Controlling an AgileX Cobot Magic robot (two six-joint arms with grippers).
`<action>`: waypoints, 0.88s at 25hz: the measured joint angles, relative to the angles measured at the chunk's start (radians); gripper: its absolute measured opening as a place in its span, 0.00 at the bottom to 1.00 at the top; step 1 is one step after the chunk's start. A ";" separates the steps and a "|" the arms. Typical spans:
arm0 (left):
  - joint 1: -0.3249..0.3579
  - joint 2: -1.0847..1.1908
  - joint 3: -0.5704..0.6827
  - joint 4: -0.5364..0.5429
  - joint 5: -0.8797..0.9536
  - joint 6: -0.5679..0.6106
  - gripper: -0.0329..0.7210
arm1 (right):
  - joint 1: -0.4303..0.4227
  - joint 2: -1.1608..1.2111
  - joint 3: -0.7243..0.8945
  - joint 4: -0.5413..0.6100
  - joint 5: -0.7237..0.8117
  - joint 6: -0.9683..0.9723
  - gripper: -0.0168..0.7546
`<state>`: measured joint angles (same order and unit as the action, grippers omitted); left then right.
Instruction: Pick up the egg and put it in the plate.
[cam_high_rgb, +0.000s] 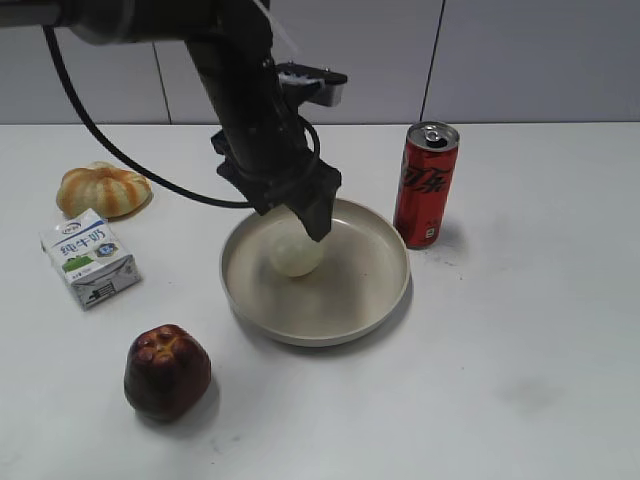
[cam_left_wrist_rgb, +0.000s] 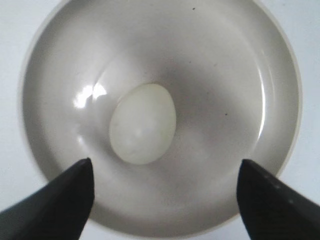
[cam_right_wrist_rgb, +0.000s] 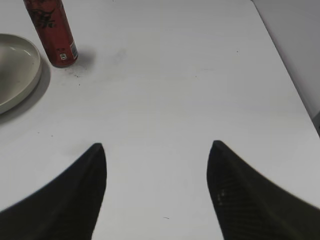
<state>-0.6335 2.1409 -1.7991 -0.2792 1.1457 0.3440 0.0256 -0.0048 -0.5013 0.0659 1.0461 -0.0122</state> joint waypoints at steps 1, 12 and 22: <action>0.007 -0.010 -0.023 0.015 0.032 -0.017 0.93 | 0.000 0.000 0.000 0.000 0.000 0.000 0.65; 0.228 -0.199 -0.066 0.138 0.069 -0.167 0.89 | 0.000 0.000 0.000 0.000 0.000 0.000 0.65; 0.453 -0.442 0.154 0.163 0.069 -0.172 0.85 | 0.000 0.000 0.000 0.000 0.000 0.000 0.65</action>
<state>-0.1809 1.6986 -1.6448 -0.1163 1.2148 0.1724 0.0256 -0.0048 -0.5013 0.0659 1.0461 -0.0122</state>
